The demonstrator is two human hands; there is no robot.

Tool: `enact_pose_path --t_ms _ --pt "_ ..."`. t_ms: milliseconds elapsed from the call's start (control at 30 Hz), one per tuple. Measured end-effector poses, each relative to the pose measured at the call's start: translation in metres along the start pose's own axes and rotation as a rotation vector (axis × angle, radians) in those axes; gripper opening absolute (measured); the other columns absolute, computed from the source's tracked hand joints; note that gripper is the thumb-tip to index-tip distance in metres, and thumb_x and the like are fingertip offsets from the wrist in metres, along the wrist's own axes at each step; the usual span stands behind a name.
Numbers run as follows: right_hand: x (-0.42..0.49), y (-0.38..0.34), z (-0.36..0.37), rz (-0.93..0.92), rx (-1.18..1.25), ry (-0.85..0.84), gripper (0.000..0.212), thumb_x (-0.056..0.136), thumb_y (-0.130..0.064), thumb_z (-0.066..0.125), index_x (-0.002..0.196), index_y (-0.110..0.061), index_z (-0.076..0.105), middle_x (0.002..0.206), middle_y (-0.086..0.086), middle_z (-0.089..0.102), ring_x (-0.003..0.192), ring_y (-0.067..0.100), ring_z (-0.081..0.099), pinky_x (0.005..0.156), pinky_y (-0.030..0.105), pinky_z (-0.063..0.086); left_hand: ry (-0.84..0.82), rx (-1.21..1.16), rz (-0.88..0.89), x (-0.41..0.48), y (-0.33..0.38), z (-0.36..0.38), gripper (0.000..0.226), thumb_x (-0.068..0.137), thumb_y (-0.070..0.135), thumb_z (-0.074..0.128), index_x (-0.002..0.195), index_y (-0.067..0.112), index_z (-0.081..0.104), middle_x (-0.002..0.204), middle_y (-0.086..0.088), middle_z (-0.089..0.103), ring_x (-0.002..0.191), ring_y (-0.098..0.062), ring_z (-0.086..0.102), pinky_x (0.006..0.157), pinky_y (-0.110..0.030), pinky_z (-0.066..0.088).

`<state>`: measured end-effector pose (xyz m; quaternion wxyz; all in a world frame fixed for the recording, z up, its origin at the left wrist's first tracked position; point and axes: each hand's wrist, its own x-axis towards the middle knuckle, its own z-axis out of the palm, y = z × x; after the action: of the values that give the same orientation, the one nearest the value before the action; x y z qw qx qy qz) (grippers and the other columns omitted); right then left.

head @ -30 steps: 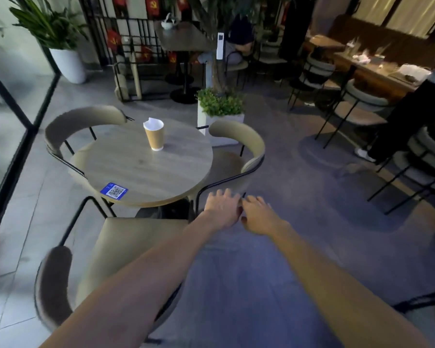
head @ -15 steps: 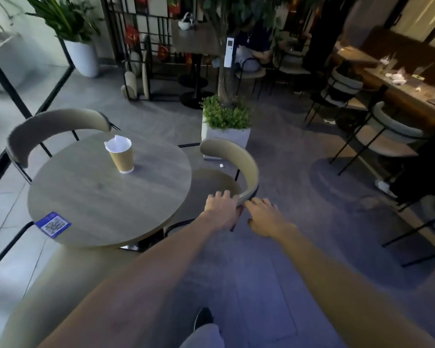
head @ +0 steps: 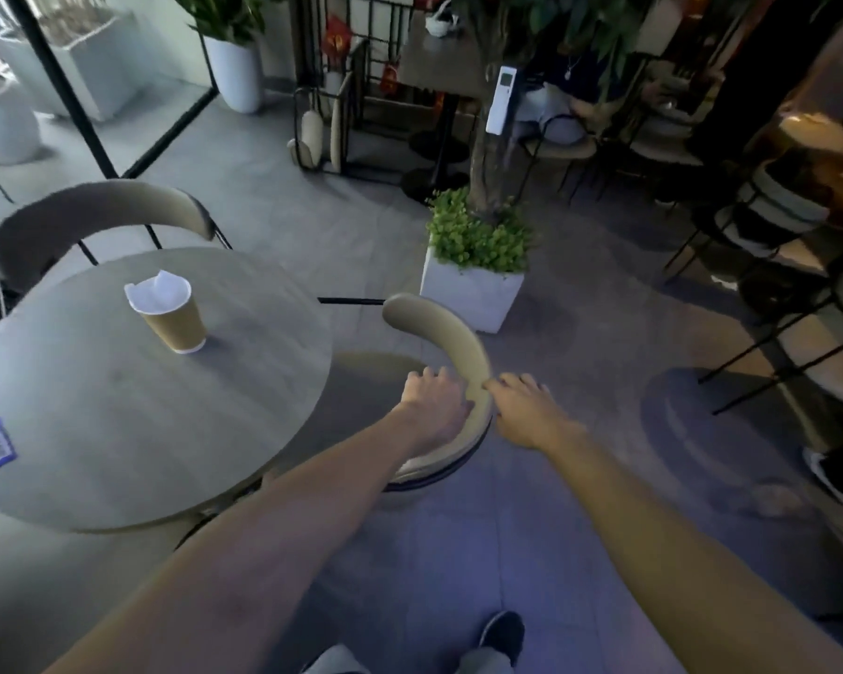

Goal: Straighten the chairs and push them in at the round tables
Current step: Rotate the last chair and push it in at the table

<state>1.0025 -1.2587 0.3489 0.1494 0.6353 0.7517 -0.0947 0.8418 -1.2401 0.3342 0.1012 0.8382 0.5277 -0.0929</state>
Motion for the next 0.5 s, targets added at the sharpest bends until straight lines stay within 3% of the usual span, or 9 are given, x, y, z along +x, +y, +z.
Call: enact_pose_path --t_ms 200,400,500 --pt "0.075 0.066 -0.005 -0.248 -0.087 -0.011 0.035 0.094 -0.017 0.045 0.128 -0.018 0.048 0.135 0.013 0.046 0.122 0.036 0.041 0.098 0.049 0.038 -0.006 -0.147 -0.262 0.072 0.036 0.012 0.045 0.1 0.045 0.039 0.134 0.018 0.05 0.135 -0.011 0.051 0.122 -0.034 0.05 0.097 -0.047 0.041" --pt "0.14 0.106 -0.02 -0.461 -0.234 -0.091 0.046 0.096 -0.019 0.042 0.142 -0.019 0.041 0.145 0.013 0.04 0.13 0.037 0.037 0.104 0.052 0.034 -0.02 -0.253 -0.438 0.112 0.066 0.023 0.042 0.098 0.042 0.041 0.13 0.017 0.052 0.13 -0.011 0.053 0.119 -0.034 0.051 0.095 -0.044 0.041" --pt "0.172 0.114 -0.027 -0.558 -0.271 -0.081 0.041 0.096 -0.018 0.041 0.136 -0.018 0.045 0.141 0.013 0.044 0.128 0.037 0.039 0.103 0.053 0.035 0.011 -0.299 -0.532 0.134 0.068 0.02 0.04 0.097 0.043 0.042 0.125 0.017 0.054 0.126 -0.01 0.055 0.116 -0.034 0.053 0.093 -0.044 0.043"
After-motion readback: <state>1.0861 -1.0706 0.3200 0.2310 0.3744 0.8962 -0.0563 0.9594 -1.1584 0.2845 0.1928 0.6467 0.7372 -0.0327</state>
